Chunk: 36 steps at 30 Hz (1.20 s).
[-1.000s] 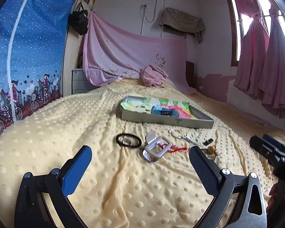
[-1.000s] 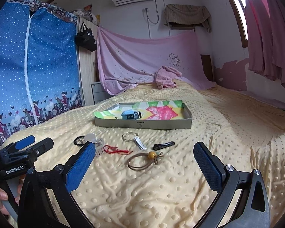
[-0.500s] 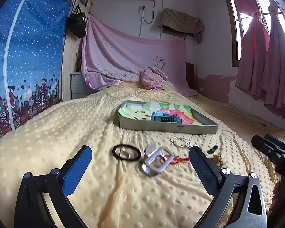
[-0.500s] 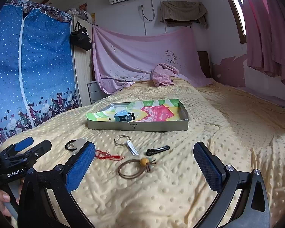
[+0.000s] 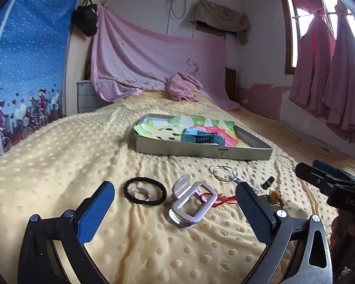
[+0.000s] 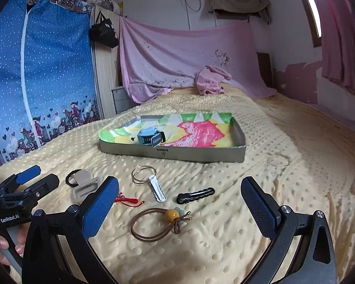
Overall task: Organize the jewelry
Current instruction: 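Grasp the silver buckle with the left gripper while the right gripper grasps the brown beaded cord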
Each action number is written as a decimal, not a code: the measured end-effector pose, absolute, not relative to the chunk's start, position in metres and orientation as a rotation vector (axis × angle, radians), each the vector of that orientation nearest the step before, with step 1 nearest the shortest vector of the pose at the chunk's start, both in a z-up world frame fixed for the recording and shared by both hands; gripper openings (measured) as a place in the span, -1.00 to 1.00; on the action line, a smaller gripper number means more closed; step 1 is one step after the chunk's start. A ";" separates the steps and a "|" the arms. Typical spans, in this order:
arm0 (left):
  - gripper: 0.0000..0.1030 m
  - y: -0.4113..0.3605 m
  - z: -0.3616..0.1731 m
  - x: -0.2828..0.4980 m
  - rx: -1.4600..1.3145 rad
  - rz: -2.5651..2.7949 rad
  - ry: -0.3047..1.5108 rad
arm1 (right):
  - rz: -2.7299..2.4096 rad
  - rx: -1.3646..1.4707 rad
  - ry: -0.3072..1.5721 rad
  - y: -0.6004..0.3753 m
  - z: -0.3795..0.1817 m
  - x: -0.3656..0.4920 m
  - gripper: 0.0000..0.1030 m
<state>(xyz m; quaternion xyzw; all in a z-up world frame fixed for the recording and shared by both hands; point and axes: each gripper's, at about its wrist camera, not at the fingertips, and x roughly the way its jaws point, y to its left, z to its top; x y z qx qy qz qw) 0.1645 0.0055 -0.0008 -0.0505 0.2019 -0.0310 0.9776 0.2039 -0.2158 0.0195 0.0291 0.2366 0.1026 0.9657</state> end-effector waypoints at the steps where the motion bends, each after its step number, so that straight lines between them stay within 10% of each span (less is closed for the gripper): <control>1: 0.99 0.005 -0.002 0.168 -0.100 -0.072 0.419 | 0.211 0.063 0.490 -0.216 0.017 0.206 0.97; 17: 0.03 -0.004 -0.032 0.208 -0.113 -0.178 0.635 | 0.308 0.068 0.759 -0.197 -0.040 0.244 -0.12; 23: -0.05 -0.010 -0.031 0.204 -0.085 -0.185 0.631 | 0.327 0.055 0.780 -0.190 -0.046 0.244 -0.48; 36: -0.19 -0.018 -0.024 0.191 -0.075 -0.225 0.629 | 0.359 0.065 0.707 -0.193 -0.033 0.230 -0.52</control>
